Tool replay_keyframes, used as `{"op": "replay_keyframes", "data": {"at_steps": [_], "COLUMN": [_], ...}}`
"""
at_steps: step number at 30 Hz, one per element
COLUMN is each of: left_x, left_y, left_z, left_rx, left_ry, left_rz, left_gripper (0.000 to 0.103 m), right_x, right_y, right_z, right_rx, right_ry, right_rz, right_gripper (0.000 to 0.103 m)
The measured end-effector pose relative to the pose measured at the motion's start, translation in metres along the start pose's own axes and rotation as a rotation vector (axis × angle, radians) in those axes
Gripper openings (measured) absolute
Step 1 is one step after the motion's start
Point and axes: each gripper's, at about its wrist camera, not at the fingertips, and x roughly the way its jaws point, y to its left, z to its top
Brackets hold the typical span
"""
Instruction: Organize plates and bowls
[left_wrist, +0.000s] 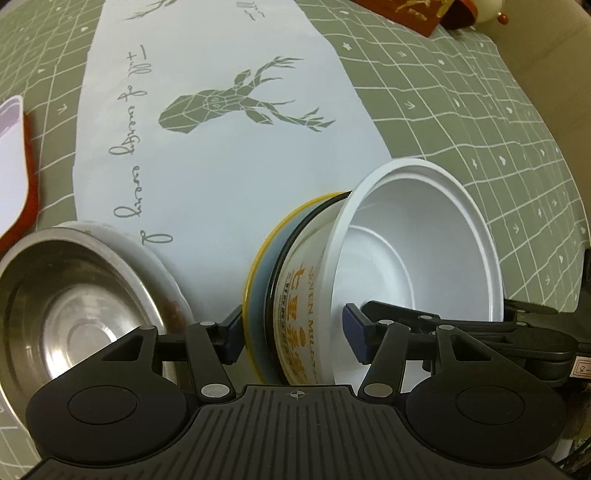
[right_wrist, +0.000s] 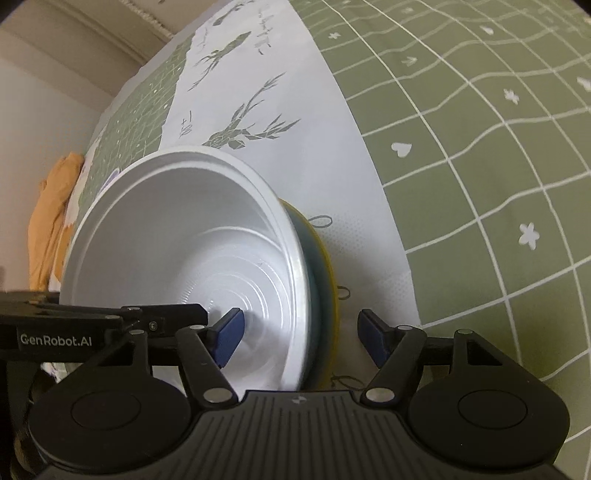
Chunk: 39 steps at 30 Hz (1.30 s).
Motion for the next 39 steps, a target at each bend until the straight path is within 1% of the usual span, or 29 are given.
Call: {"op": "replay_keyframes", "data": {"at_steps": [3,8,13,15,18,19,22,24,26,28,30,34,37,39], "left_x": [0.0,-0.001,0.002,0.003,0.003,0.002,-0.002,-0.004,-0.004,-0.001,-0.001,0.0,0.0,-0.001], "left_y": [0.001,0.0,-0.006,-0.006,-0.001,0.001,0.004,0.001,-0.004,-0.009,-0.008,-0.008,-0.008,-0.006], "left_z": [0.0,0.0,-0.001,0.0,0.001,0.002,0.004,0.004,0.003,0.003,0.004,0.005,0.004,0.003], "left_rx": [-0.001,0.0,0.021,0.023,-0.007,-0.02,-0.03,-0.011,0.019,0.041,0.026,0.029,0.043,0.038], "left_ry": [0.008,0.006,0.006,0.006,0.011,0.015,0.02,0.015,0.013,0.019,0.026,0.031,0.034,0.036], "left_rz": [-0.012,-0.007,0.044,0.064,0.044,0.031,-0.019,-0.036,-0.027,-0.012,-0.016,-0.012,-0.02,-0.03], "left_gripper": [0.058,0.058,0.058,0.056,0.056,0.056,0.056,0.057,0.059,0.063,0.063,0.064,0.065,0.065], "right_x": [0.002,0.0,-0.007,-0.006,-0.005,-0.005,-0.009,-0.007,-0.003,0.001,0.006,0.01,0.011,0.013], "right_y": [0.0,0.002,-0.009,-0.005,-0.001,0.0,0.0,-0.004,-0.004,-0.001,0.0,-0.008,-0.011,-0.013], "right_z": [-0.001,0.002,0.01,0.01,0.007,0.008,0.005,0.005,0.005,0.004,0.004,0.006,0.007,0.006], "right_rx": [0.012,-0.019,0.071,0.053,0.033,0.022,-0.017,-0.012,-0.009,-0.015,-0.002,0.034,0.025,0.038], "right_ry": [0.01,0.018,-0.012,-0.003,0.003,-0.003,-0.046,-0.032,-0.018,-0.011,0.007,0.026,0.039,0.06], "right_rz": [0.015,0.036,0.095,0.098,0.102,0.093,0.01,-0.004,-0.001,0.012,0.043,0.093,0.119,0.15], "right_gripper": [0.068,0.064,0.064,0.064,0.064,0.064,0.064,0.064,0.064,0.064,0.063,0.063,0.063,0.059]}}
